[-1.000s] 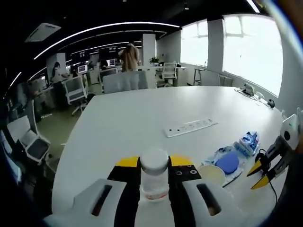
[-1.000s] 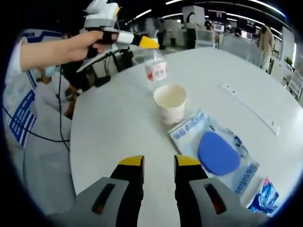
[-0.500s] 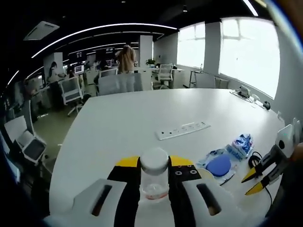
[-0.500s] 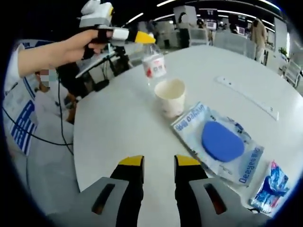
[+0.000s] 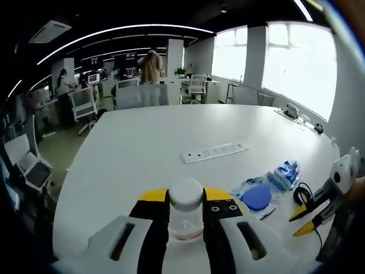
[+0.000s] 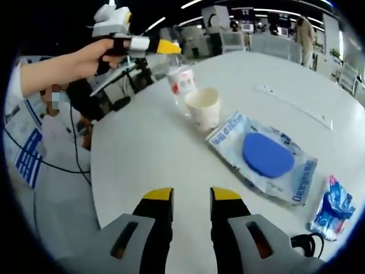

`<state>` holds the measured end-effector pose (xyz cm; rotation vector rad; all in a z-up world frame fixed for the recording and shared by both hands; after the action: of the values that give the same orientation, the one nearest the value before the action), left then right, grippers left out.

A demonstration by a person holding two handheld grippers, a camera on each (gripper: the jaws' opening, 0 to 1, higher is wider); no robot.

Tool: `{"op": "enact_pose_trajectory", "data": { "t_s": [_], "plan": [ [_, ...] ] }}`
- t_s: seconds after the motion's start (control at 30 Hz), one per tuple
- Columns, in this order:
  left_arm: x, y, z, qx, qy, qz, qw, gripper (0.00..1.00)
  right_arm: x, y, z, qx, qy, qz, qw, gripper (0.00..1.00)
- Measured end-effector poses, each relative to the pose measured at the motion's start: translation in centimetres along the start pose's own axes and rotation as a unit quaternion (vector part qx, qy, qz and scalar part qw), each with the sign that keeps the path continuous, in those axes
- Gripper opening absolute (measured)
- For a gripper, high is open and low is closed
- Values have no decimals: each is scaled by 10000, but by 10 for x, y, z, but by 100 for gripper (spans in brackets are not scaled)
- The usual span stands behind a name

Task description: Arrange the tabletop items into an orderly group along one side of the table until the central work area is clear of visible clutter.

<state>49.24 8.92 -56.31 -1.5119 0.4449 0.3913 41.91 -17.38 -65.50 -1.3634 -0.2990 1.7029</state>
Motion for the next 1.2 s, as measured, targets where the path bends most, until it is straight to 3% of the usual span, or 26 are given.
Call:
{"op": "enact_pose_trajectory", "data": {
  "t_s": [0.4, 1.2],
  "plan": [
    [0, 6, -4, 47, -43, 94, 9999, 20, -1, 8, 1, 126, 14, 2, 9999, 23],
    [-4, 11, -9, 64, -146, -119, 9998, 21, 0, 16, 5, 240, -43, 41, 9997, 23]
  ]
}}
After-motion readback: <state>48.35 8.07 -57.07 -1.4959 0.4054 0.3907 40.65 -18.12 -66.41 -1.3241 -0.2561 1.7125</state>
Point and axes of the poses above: the point that each gripper's makers call its tool centre point, and the gripper's own axes: x roughly forward along the fingers, z roughly to its left, y roughly out of its underside, the point moved 7 cm from there along -x, roughly backward along the fingers, and after that the axes turned 10 degrees about -y, right-handed, at the moved point
